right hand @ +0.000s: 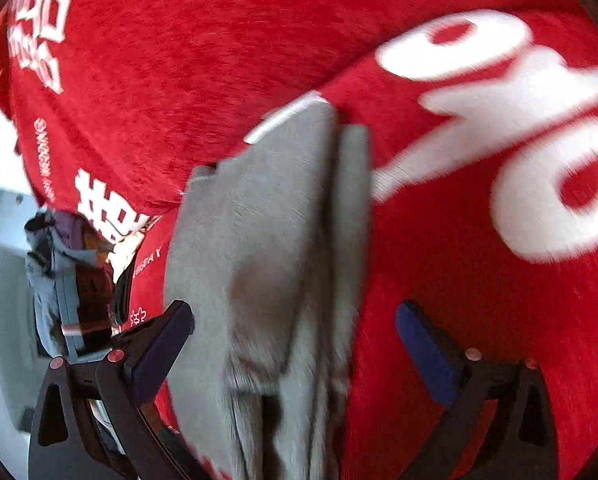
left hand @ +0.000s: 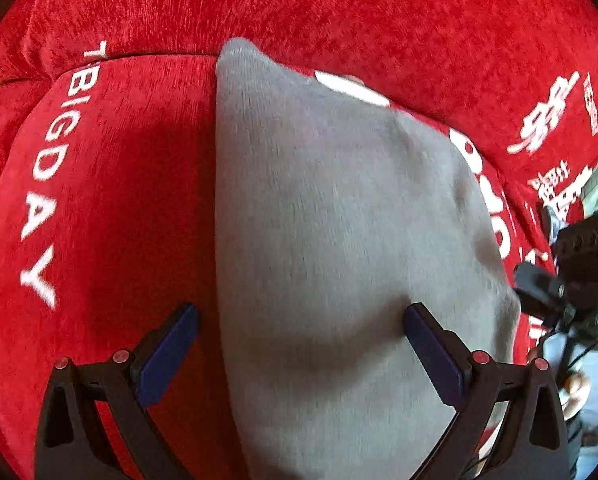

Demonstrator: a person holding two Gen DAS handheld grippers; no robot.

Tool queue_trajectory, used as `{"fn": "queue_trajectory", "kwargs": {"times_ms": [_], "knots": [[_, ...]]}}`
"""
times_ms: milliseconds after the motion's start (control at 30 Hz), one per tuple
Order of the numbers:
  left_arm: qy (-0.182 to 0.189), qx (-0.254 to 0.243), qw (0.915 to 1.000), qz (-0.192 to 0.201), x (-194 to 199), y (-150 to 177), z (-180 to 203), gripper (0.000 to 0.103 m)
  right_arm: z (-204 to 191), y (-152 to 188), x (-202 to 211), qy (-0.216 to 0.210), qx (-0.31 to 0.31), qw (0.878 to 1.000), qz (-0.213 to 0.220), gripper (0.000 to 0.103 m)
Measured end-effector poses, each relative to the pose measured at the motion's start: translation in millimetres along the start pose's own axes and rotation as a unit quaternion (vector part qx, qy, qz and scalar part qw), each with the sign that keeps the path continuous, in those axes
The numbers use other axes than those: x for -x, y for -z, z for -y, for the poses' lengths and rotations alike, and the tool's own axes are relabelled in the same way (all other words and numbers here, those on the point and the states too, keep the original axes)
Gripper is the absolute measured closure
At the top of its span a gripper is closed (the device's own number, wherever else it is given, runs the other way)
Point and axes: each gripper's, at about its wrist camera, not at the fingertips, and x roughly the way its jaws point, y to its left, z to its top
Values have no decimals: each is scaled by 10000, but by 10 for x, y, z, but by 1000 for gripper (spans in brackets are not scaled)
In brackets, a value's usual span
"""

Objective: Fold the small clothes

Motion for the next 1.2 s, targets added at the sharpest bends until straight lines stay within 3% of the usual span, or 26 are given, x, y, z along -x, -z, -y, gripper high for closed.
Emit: {"fn": "queue_trajectory", "kwargs": {"times_ms": [100, 167, 267, 300, 333, 367, 433, 600, 933, 1200], "knots": [[-15, -88, 9999, 61, -84, -102, 60, 1, -118, -8, -185, -83, 352, 9993, -29, 0], [-77, -273, 9995, 143, -129, -127, 128, 1, -209, 4, -265, 186, 626, 9979, 16, 0], [-119, -392, 9986, 331, -115, -112, 171, 11, -364, 35, -347, 701, 990, 9926, -9, 3], [-91, -342, 9987, 359, -88, -109, 147, 17, -413, 61, -351, 777, 1057, 9914, -17, 11], [-56, -279, 9989, 363, -59, -106, 120, 26, -461, 82, -365, 854, 1109, 9901, -54, 39], [-24, -245, 9990, 368, -12, -101, 91, 32, -492, 99, -363, 801, 1127, 9903, -102, 50], [13, -309, 9988, 367, 87, -87, 65, 52, -575, 140, -278, 728, 1164, 9905, 12, 57], [-201, -487, 9976, 447, 329, 9, 198, 61, -847, 295, -143, 960, 1358, 9859, 204, 58], [-197, -606, 9966, 531, 880, 415, 128, 61, -1443, 794, 158, 1189, 1726, 9774, 285, 58], [-300, -748, 9942, 710, 1295, 940, -22, 60, -1813, 1366, 281, 1242, 2005, 9713, 302, 58]]}}
